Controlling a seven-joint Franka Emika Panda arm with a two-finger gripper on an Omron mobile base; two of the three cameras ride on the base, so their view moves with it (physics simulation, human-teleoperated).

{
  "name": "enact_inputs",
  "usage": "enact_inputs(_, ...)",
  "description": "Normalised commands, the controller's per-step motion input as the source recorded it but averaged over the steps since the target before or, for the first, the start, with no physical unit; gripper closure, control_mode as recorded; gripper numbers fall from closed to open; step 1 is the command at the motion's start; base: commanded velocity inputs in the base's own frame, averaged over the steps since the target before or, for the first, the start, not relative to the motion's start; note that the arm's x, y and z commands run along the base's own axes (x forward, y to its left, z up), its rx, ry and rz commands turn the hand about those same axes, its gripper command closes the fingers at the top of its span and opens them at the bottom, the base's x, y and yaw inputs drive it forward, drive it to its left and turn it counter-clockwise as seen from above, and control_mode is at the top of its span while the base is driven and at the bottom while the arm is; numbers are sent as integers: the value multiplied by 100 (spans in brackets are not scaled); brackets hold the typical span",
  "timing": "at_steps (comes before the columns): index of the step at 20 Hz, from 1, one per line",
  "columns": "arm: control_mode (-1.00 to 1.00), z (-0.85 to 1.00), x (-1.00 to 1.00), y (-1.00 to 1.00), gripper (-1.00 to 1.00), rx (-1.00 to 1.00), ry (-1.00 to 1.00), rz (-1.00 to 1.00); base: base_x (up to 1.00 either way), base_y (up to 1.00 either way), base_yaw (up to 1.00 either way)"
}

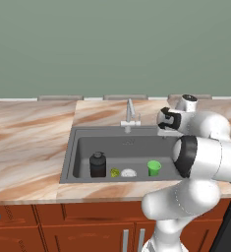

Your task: Pick the jug and cup and place them in the sink. Then turn on the water.

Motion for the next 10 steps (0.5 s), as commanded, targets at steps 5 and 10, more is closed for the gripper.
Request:
enact_inputs(5,-100,7,-10,-15,-100,3,-4,0,0,0,0)
enact_inputs(10,-100,20,-2,-2,-100,5,-8,0,0,0,0)
